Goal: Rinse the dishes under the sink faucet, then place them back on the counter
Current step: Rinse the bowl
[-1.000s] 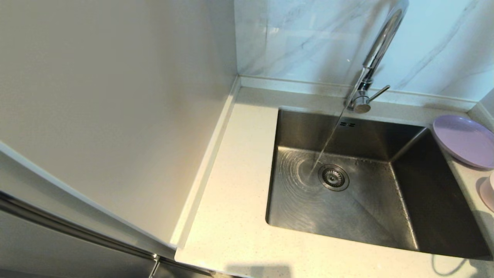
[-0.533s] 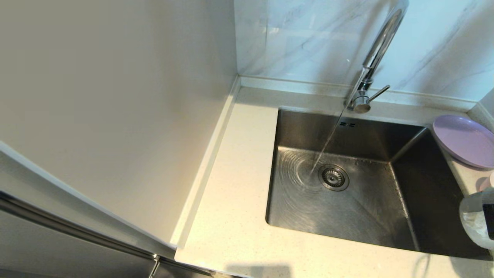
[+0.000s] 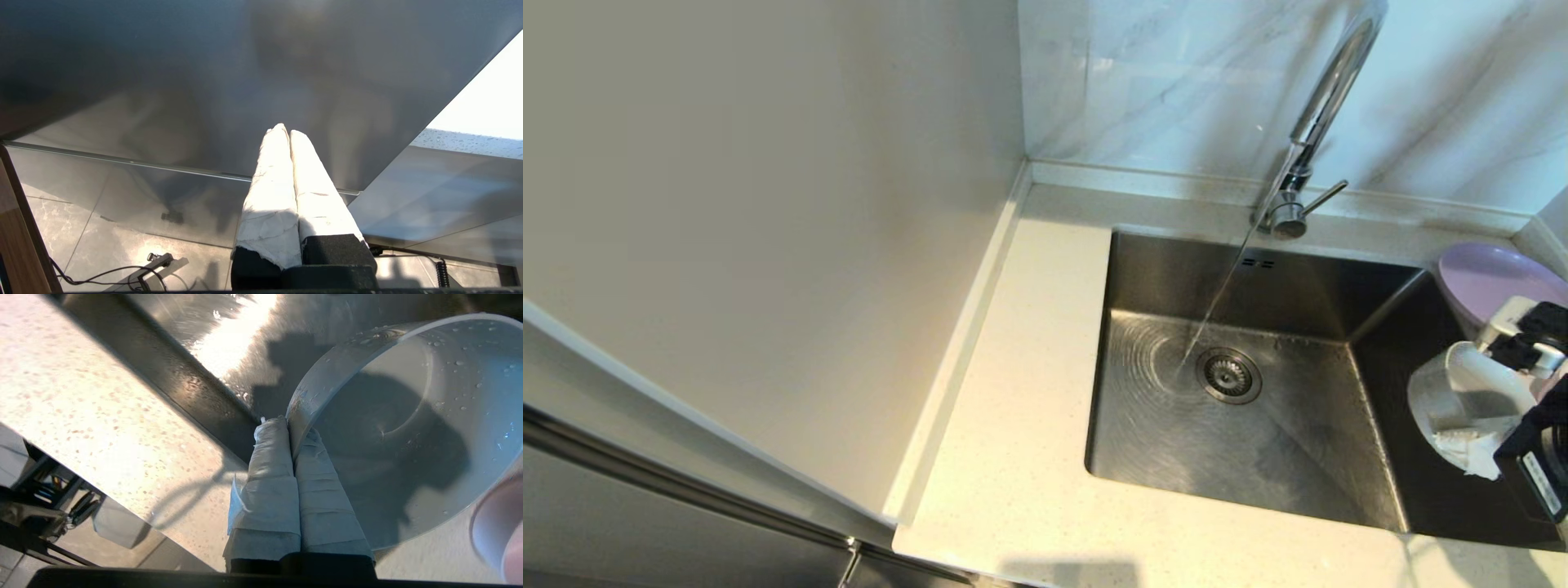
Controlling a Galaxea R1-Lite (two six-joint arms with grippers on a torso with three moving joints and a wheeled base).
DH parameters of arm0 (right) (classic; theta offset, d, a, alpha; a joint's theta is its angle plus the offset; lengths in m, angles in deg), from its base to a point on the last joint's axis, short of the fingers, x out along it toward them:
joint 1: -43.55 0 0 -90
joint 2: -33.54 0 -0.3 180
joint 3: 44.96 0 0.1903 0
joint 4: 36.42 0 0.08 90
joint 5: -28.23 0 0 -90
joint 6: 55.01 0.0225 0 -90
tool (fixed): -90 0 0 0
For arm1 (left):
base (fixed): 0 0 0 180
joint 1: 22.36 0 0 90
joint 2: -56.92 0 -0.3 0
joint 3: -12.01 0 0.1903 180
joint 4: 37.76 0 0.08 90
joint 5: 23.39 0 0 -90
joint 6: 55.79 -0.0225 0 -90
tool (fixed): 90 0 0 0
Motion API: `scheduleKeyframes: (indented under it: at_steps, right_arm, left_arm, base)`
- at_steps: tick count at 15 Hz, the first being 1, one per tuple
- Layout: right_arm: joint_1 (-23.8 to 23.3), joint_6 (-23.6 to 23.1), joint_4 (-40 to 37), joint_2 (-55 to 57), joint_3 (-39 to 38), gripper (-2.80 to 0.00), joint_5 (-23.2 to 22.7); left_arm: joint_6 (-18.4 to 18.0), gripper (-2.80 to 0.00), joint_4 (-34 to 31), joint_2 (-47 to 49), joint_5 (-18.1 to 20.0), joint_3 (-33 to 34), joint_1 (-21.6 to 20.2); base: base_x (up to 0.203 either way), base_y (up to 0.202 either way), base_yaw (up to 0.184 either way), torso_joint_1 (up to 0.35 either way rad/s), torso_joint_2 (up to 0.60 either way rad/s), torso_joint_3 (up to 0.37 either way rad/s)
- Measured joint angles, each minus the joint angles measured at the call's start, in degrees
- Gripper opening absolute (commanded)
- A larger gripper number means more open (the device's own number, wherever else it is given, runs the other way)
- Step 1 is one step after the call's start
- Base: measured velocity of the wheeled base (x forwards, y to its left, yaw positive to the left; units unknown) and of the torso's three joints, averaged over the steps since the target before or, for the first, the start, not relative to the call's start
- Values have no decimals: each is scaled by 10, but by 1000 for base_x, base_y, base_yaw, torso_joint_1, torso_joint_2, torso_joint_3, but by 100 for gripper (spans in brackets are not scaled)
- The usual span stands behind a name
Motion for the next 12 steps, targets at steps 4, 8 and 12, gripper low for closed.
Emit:
scheduleKeyframes:
  at_steps: [4,8,12]
  right_arm:
    - [35,-17,-43,23,42,-280,-71]
    - [79,-38,-78,71,126,-280,-113]
    - [100,-74,-78,143,226,-280,-178]
  left_arm:
    - [0,-280,0,0,0,0,0]
    - [0,-280,0,0,0,0,0]
    - [0,-280,0,0,0,0,0]
  base:
    - [0,0,0,0,0,0]
    - [0,0,0,0,0,0]
    - [0,0,0,0,0,0]
